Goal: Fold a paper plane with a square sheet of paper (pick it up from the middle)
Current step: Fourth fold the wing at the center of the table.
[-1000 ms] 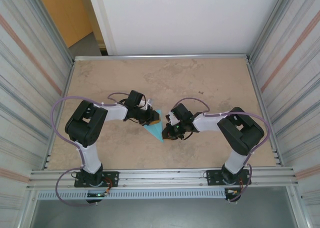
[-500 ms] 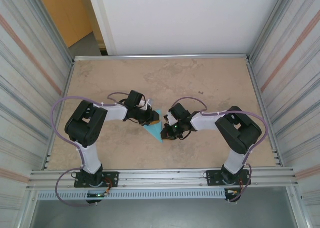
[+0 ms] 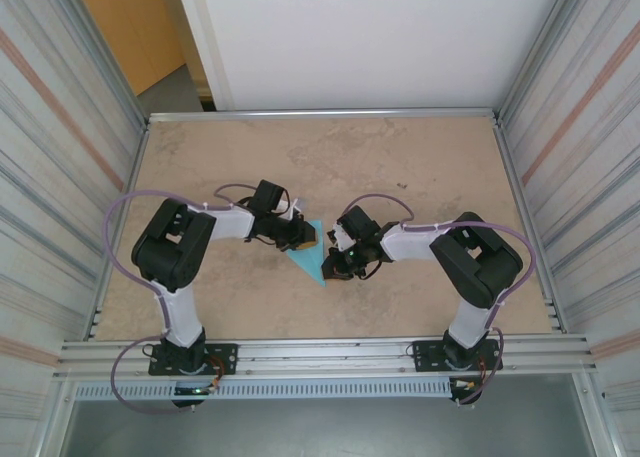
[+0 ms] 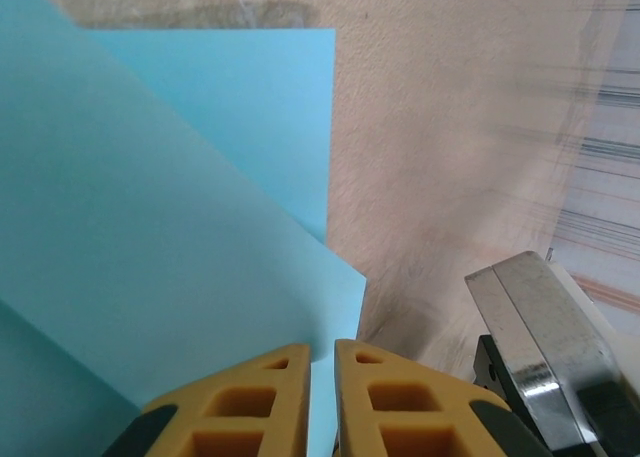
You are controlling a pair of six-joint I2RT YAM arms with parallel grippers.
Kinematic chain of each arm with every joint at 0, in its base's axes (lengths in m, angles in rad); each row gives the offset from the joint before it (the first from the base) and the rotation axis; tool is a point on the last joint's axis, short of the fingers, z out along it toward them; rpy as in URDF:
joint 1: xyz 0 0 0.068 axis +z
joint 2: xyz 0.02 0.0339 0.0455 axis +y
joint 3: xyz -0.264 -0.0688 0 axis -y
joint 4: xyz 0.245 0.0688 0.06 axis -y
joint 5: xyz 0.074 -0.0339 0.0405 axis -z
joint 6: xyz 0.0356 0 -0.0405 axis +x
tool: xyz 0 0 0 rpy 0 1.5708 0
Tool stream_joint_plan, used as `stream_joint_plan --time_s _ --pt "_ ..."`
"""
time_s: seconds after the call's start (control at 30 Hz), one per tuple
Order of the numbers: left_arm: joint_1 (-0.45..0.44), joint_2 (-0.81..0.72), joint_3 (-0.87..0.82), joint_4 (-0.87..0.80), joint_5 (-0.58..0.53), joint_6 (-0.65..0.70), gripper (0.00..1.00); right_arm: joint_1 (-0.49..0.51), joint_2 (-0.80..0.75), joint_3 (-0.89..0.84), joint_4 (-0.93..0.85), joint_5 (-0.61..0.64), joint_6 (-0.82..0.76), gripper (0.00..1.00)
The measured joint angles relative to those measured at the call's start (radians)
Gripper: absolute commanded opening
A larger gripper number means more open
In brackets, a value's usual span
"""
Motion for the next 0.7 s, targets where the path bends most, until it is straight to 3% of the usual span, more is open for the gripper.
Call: stream_joint_plan --time_s 0.5,0.7 --pt "0.002 0.027 0.009 -0.007 0.004 0.016 0.14 0.000 0.000 0.000 0.000 0.000 0.000 0.13" --pt "0.002 0.032 0.018 -0.023 0.004 0.025 0.14 0.001 -0.017 0.000 -0.007 0.015 0.001 0.21"
